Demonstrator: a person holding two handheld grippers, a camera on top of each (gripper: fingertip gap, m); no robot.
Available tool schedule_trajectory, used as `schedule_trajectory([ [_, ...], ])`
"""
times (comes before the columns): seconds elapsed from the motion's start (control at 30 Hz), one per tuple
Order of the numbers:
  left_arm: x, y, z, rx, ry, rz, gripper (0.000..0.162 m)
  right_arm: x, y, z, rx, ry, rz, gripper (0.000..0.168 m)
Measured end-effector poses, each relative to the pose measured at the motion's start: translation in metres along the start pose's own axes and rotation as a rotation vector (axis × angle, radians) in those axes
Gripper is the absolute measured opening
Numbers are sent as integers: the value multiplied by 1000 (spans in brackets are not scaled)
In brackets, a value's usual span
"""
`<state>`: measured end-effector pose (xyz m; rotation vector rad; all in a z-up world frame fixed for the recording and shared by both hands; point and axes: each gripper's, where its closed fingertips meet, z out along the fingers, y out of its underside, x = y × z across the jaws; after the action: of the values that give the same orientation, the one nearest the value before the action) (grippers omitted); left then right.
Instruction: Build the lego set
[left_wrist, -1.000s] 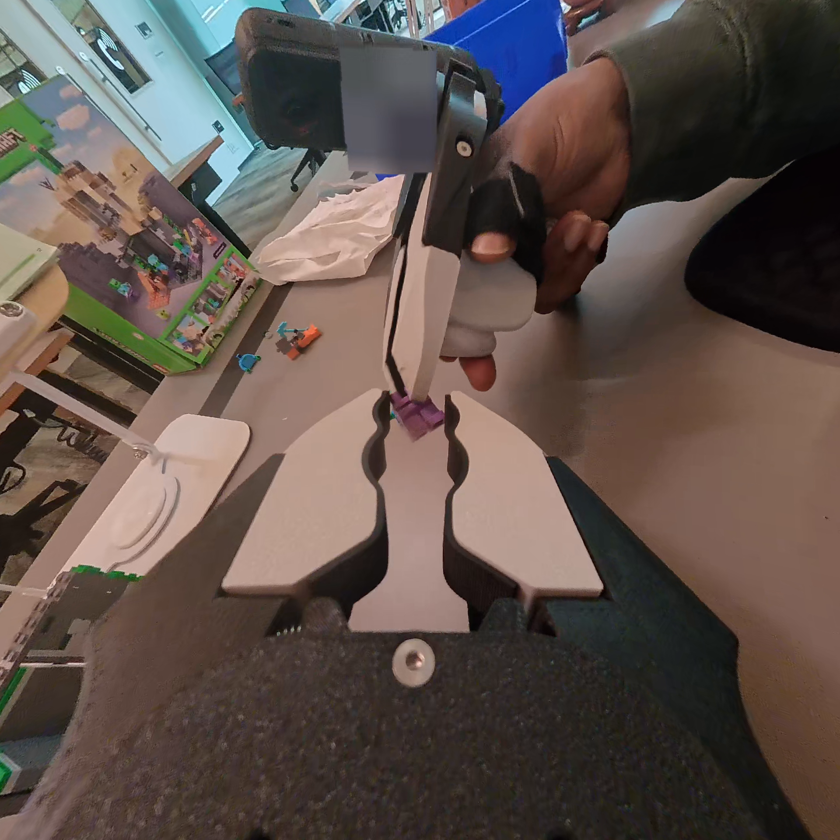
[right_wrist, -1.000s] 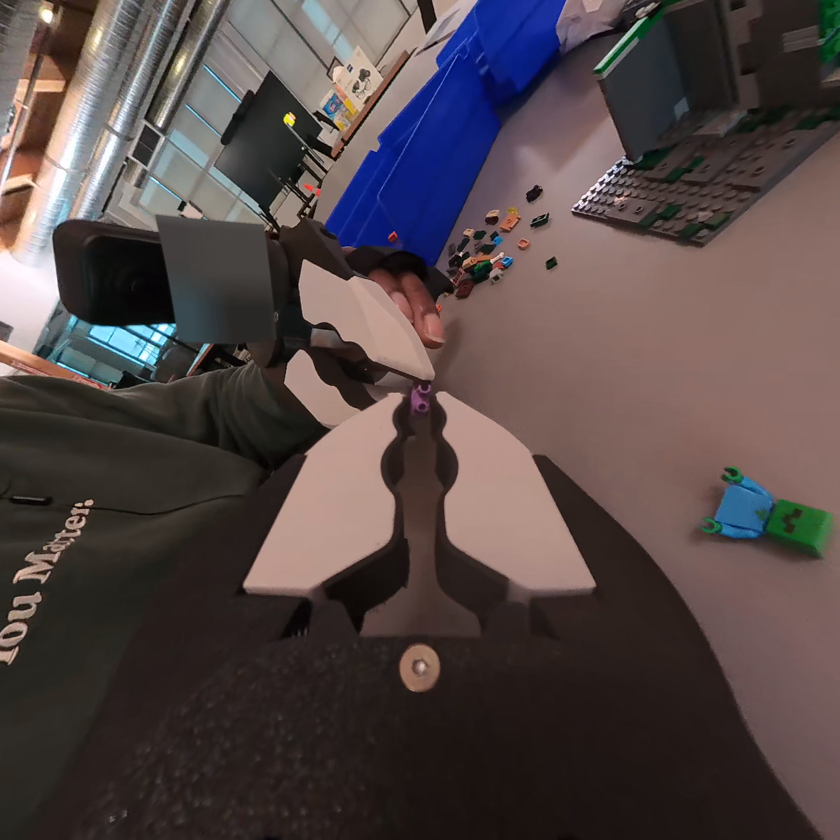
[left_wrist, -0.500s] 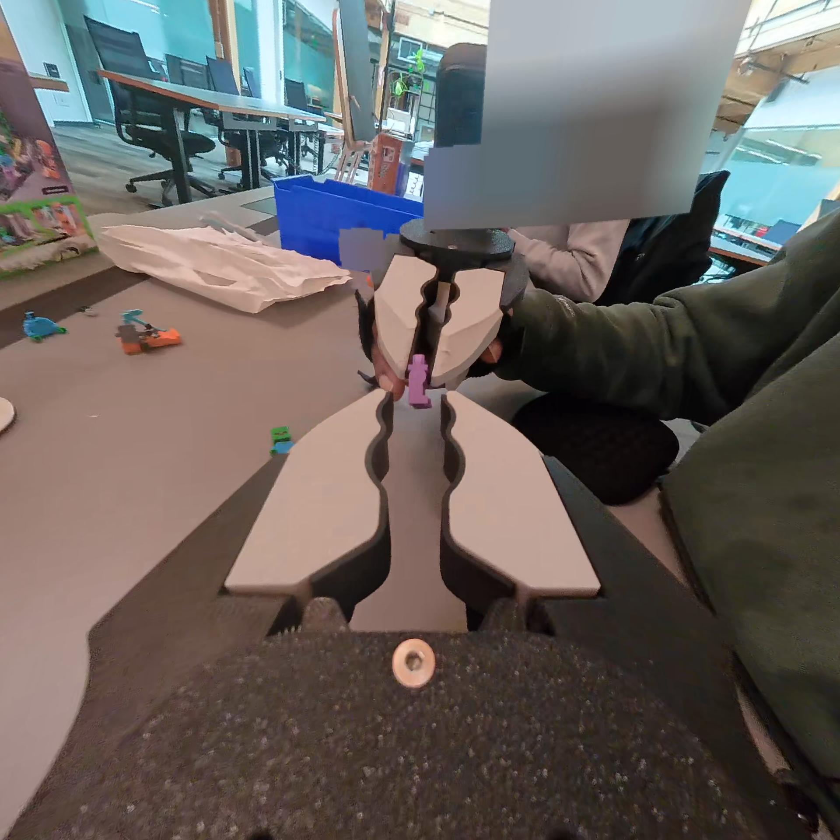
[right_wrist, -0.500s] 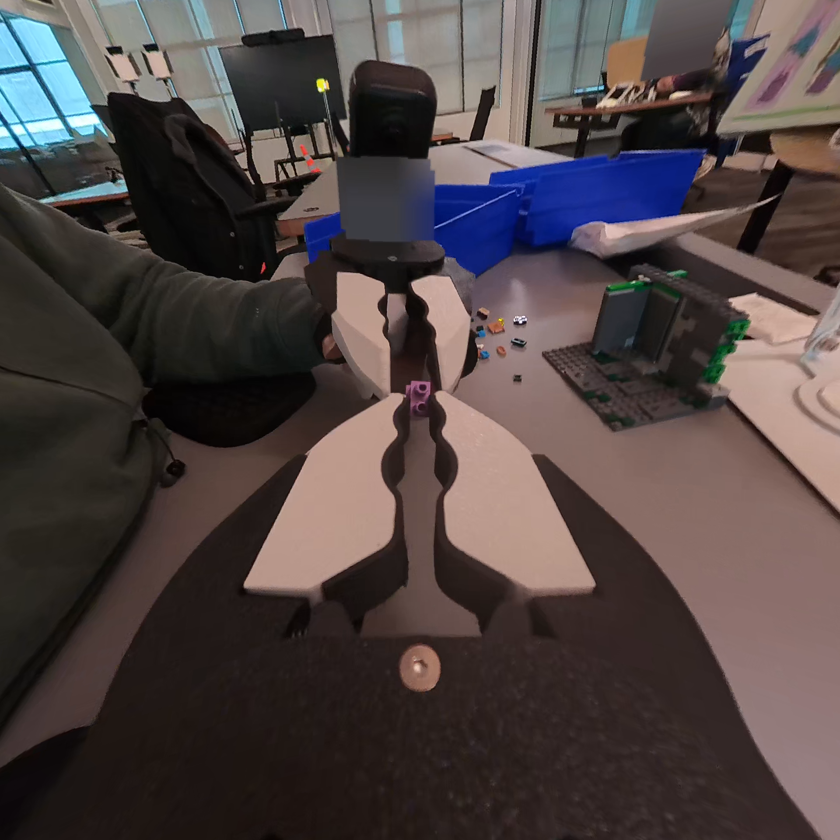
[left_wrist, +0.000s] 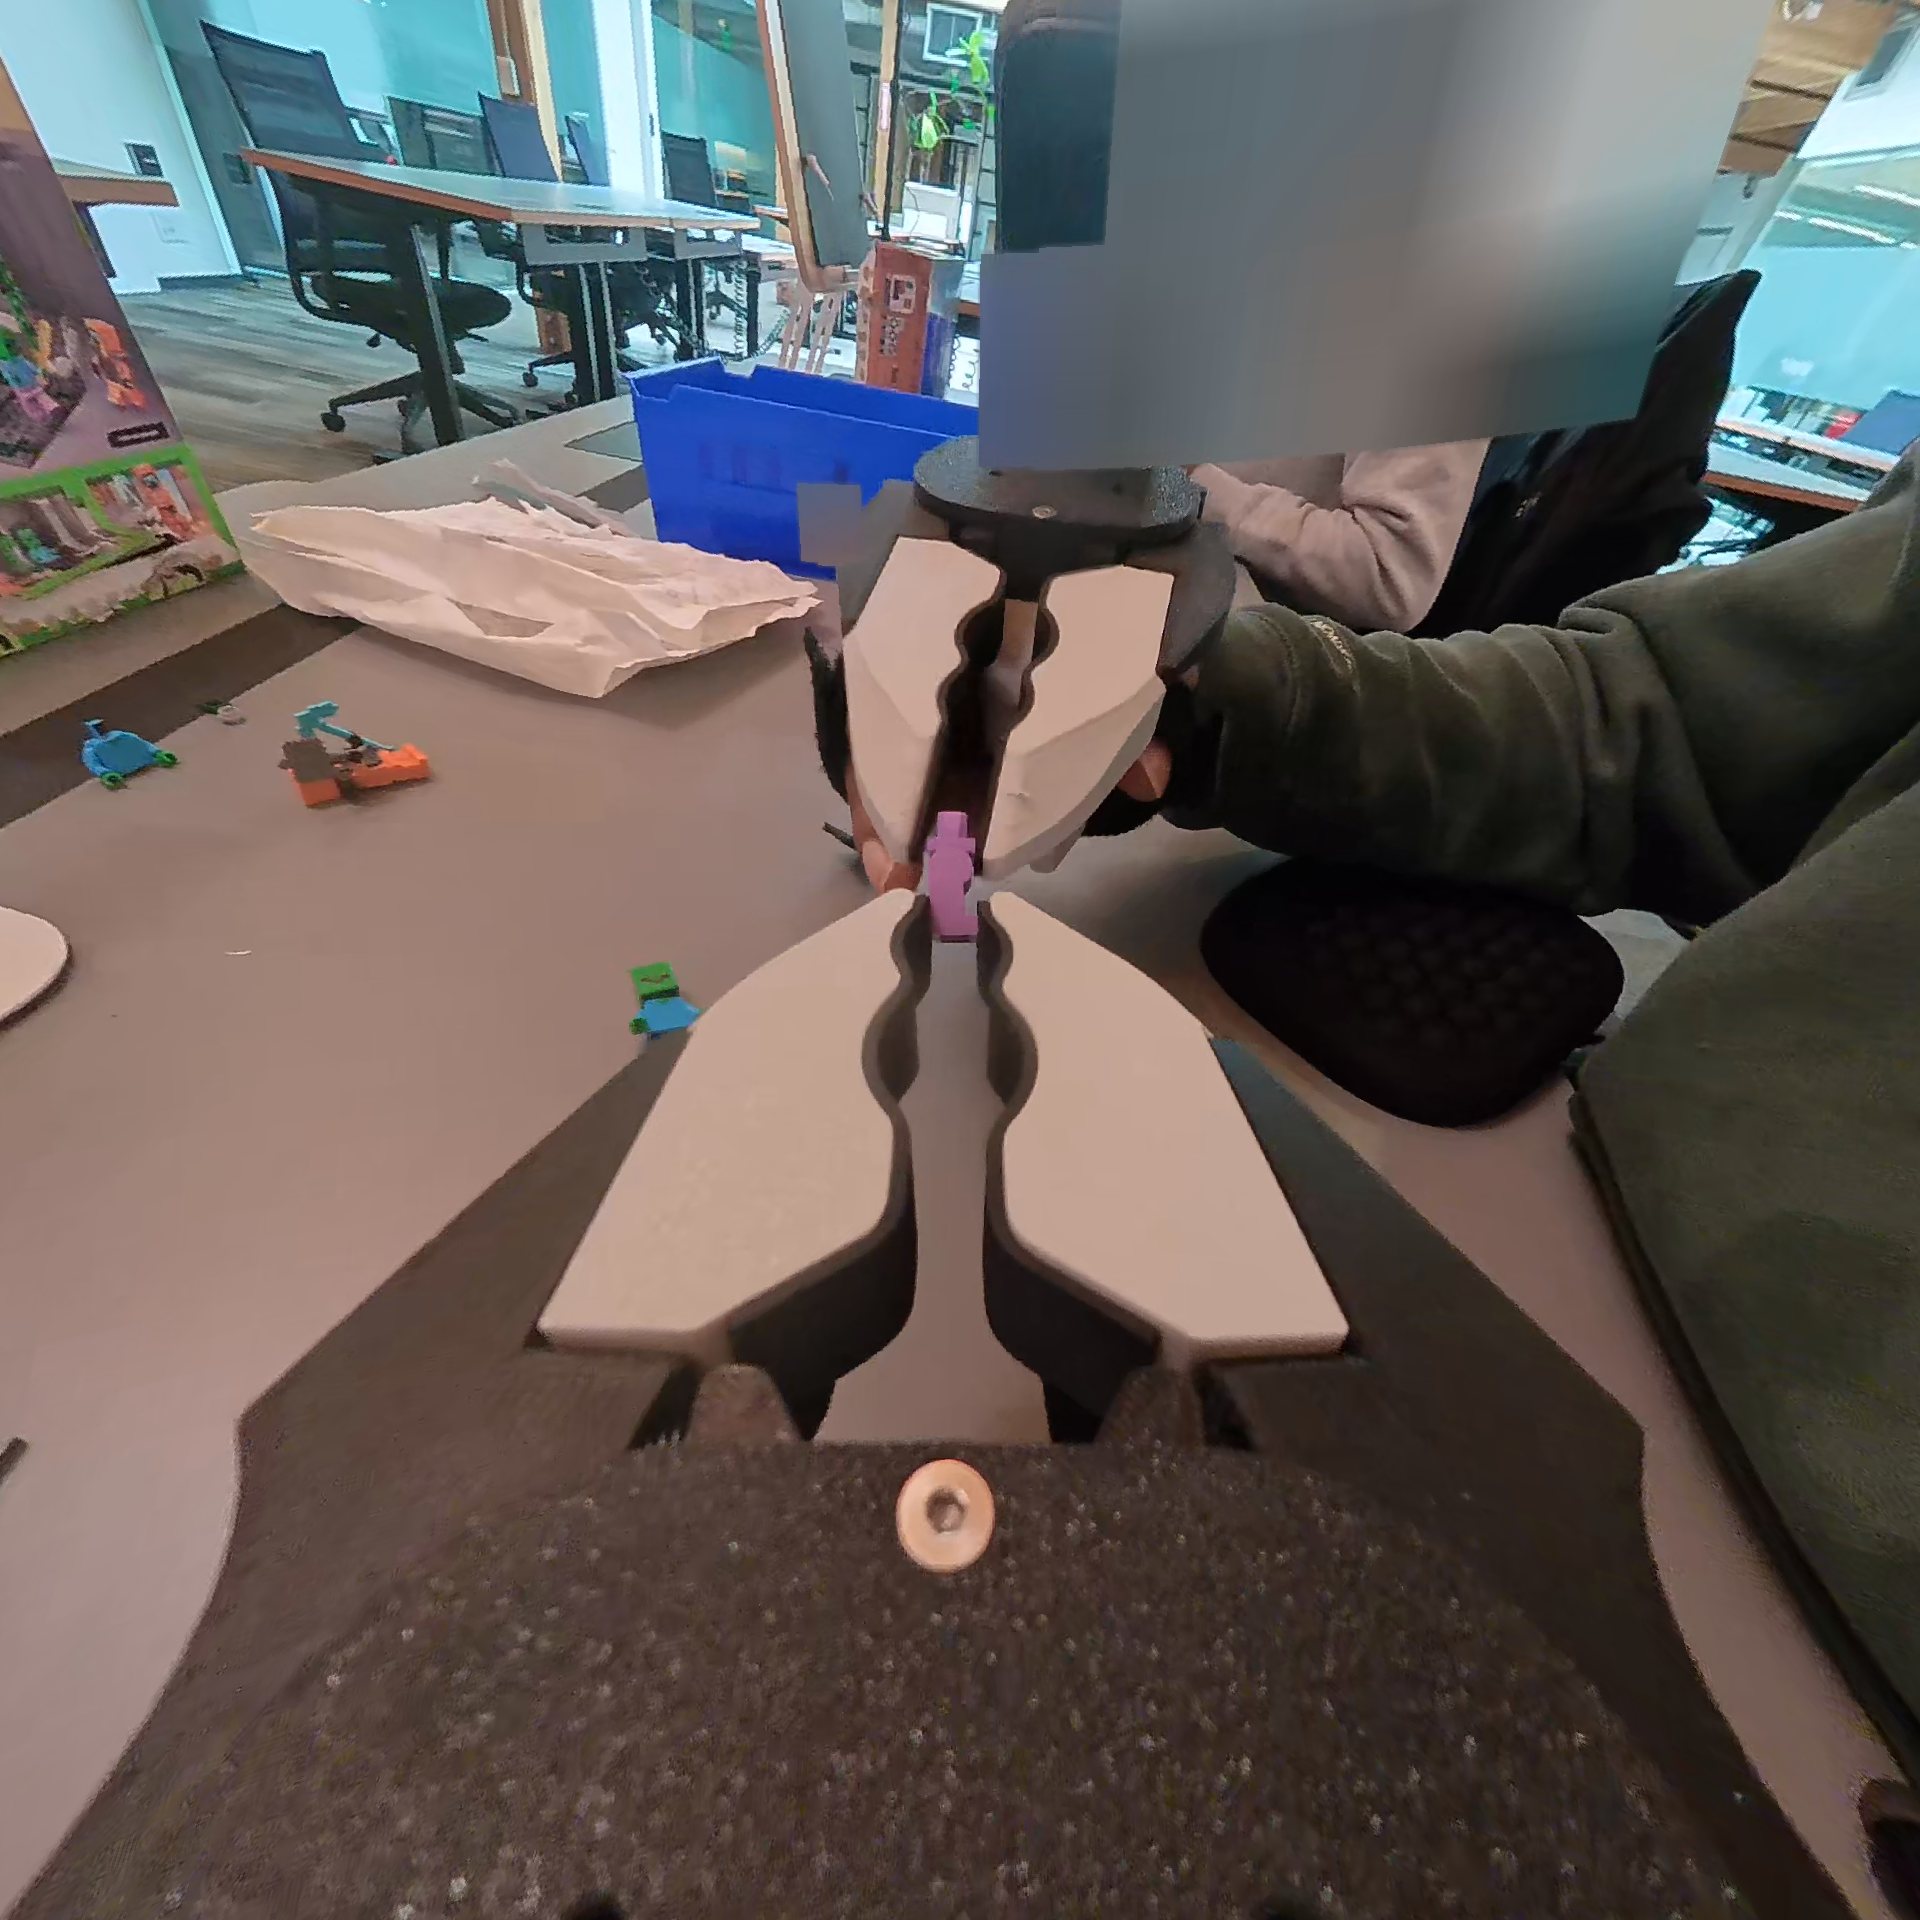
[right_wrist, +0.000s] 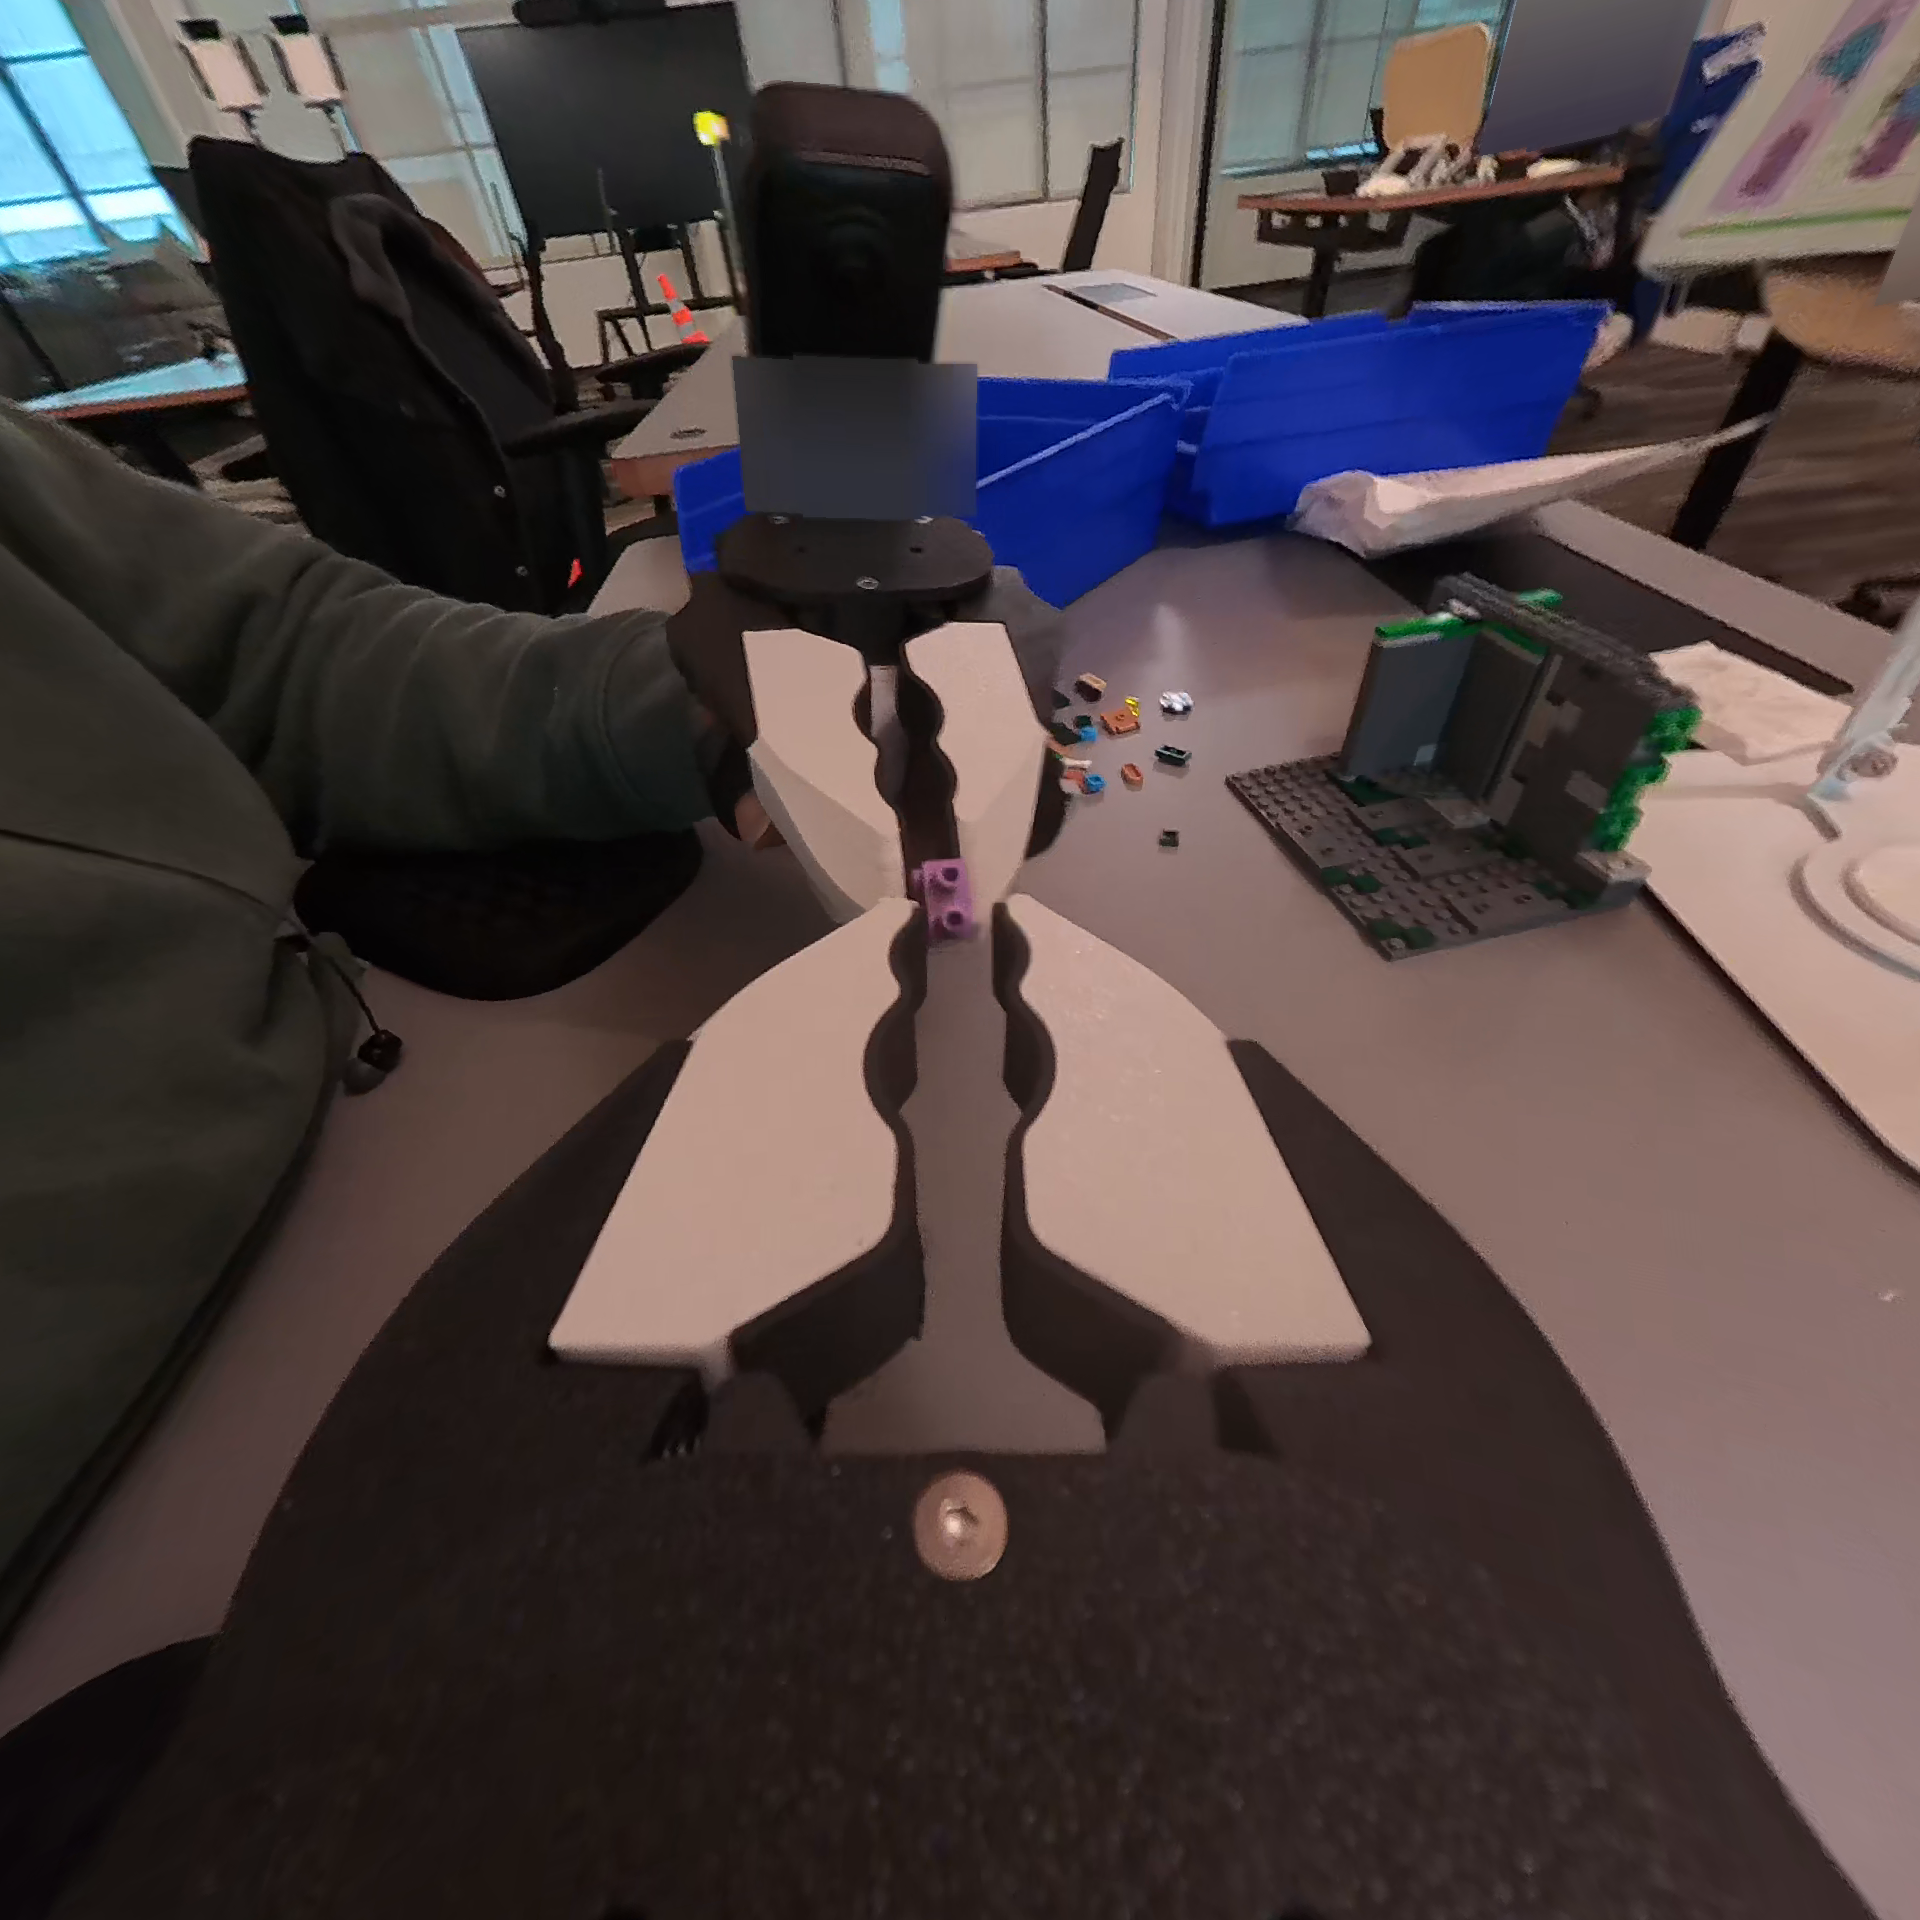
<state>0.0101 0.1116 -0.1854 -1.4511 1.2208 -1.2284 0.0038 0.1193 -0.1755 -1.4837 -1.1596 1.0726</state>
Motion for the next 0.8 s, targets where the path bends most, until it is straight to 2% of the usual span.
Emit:
schedule_trajectory([
  [0.03, -2, 0, -1, 2, -11, -4, 8, 6, 0, -3, -15, 18, 21, 16],
  [0.13, -10, -1, -4, 9, -50, -12, 8, 41, 11, -20, -134, 147, 122, 17],
  [0.33, -32, 9, -7, -33, -181, -18, 8, 100, 68, -52, -453, 363, 352, 20],
  [0.53, -44, 16, -10, -61, -250, -19, 8, 100, 105, -42, -619, 301, 435, 29],
  [0.8, -49, 20, -13, -79, -272, -22, 8, 100, 113, -28, -724, 171, 238, 29],
])
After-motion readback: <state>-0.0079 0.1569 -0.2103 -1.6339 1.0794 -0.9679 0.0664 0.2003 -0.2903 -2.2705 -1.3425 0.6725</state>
